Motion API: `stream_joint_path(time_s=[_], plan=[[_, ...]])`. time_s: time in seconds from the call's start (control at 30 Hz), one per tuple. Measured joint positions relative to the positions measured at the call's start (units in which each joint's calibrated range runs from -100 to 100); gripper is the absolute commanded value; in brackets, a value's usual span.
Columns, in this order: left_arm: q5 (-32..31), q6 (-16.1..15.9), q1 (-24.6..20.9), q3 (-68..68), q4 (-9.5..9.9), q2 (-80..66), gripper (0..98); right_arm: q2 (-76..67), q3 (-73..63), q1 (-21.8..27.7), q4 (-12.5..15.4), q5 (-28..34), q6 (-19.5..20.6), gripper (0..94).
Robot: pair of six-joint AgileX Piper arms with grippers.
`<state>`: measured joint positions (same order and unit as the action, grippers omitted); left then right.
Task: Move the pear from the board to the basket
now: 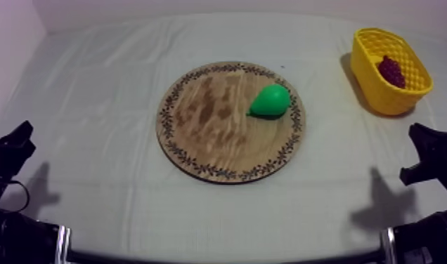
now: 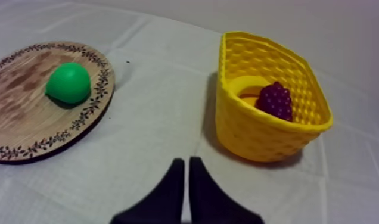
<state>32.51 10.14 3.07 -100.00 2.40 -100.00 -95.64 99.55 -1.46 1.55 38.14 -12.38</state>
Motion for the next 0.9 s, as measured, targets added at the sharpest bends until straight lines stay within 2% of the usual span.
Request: stream_joint_path(time_s=[0.53,0.67,0.9], plan=[[0.0,0.0,0.0,0.0,0.00,0.0,0.1,-0.1,0.0,-1.0,0.0,-0.6,-3.0,0.5],[0.0,0.0,0.0,0.0,0.00,0.0,0.1,0.5,-0.4,-1.7,1.4,-5.1,-6.7,0.4],[0.0,0.0,0.0,0.0,0.00,0.0,0.1,7.8,-9.7,-2.3,3.9,-5.1,-13.6,0.4]])
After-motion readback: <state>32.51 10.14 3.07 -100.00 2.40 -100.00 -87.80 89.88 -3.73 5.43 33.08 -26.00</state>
